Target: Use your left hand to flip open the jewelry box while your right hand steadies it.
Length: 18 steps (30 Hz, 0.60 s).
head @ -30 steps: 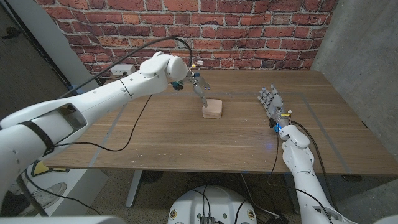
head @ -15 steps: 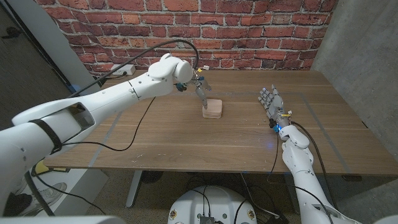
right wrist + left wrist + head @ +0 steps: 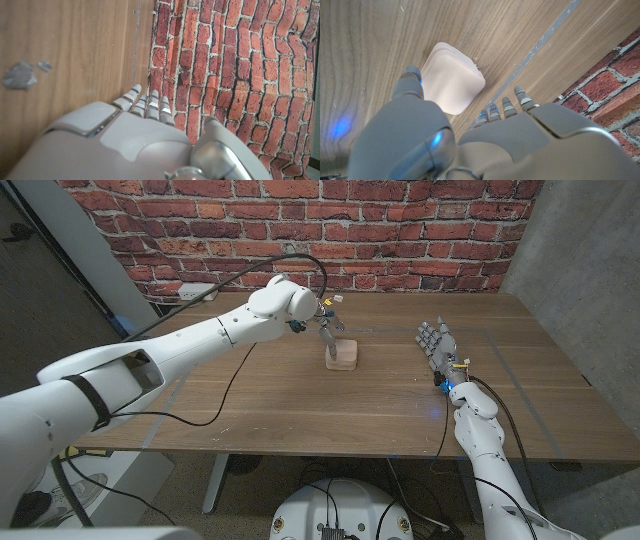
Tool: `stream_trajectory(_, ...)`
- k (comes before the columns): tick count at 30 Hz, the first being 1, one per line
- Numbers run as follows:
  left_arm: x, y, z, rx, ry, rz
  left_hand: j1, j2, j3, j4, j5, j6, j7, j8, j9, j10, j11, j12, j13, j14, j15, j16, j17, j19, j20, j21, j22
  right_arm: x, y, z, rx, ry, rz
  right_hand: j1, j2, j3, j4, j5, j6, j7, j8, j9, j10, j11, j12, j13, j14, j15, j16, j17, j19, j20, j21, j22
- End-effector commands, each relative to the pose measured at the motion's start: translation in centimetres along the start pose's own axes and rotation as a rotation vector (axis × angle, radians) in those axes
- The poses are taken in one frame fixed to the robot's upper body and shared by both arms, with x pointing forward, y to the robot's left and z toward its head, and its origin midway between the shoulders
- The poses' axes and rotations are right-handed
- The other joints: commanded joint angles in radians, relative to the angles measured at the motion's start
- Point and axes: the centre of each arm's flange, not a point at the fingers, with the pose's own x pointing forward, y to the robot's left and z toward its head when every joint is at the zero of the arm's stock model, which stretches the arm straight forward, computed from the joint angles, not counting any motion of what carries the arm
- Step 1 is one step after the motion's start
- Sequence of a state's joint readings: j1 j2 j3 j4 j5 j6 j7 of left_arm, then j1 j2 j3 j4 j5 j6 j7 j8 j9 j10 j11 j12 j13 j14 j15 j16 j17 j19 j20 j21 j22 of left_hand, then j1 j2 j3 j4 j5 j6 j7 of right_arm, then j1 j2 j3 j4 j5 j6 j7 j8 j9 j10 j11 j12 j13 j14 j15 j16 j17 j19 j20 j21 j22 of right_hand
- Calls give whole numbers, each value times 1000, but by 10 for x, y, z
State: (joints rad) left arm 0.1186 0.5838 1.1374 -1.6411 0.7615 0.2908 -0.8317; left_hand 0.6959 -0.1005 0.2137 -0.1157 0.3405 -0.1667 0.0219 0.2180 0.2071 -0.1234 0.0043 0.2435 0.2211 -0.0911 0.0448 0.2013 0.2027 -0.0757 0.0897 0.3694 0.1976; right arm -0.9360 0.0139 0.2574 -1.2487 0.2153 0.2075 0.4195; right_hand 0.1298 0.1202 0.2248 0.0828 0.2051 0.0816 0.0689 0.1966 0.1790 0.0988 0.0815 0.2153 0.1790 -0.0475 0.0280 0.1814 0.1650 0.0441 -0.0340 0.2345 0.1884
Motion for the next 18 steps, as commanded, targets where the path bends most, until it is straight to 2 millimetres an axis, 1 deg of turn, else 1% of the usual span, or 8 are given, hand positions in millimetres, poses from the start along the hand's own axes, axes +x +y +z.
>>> stream_trajectory(1,15,-10,12,27,-16,-5,6,9,-2,2,7,-30,1,-1,6,-16,-1,-4,6,-10,3,5,2,2,5,-6,4,-1,-2,-1,2,2,-3,-6,1,-1,3,2,10,0,6,2,14,-2,10,2,8,3,1,5,4,-8,0,2)
stream_trajectory(7,19,-15,14,41,-18,-12,10,14,-6,4,7,-39,-6,-5,7,-34,7,-9,10,-38,9,-5,2,-4,5,-10,4,-2,-3,-1,3,4,-5,-7,1,-1,5,3,12,-1,4,2,19,-1,11,2,10,3,0,4,7,-9,0,2)
stream_trajectory(11,21,-16,15,53,-21,-4,13,16,-9,5,7,-39,-9,-4,8,-45,7,-12,11,-63,7,-13,2,-5,2,-11,4,-3,-4,-1,2,4,-8,-8,0,-1,5,3,14,-2,3,2,21,-1,10,2,12,3,-1,4,9,-9,-1,2)
stream_trajectory(16,24,-19,18,57,-34,-13,20,22,-12,6,8,-45,-19,-6,9,-72,0,-20,13,-110,7,-24,-1,-18,-20,-19,4,-4,-4,-1,1,3,-8,-8,0,-1,6,3,15,-4,1,2,22,-2,9,2,14,2,-1,4,11,-9,-1,2)
stream_trajectory(18,24,-20,19,63,-34,-14,22,24,-13,6,8,-48,-27,-7,9,-76,-5,-22,13,-117,7,-24,-1,-22,-23,-21,4,-4,-4,-1,1,2,-9,-9,0,-1,6,3,15,-3,0,2,23,-2,8,2,14,3,-2,4,11,-9,-2,2)
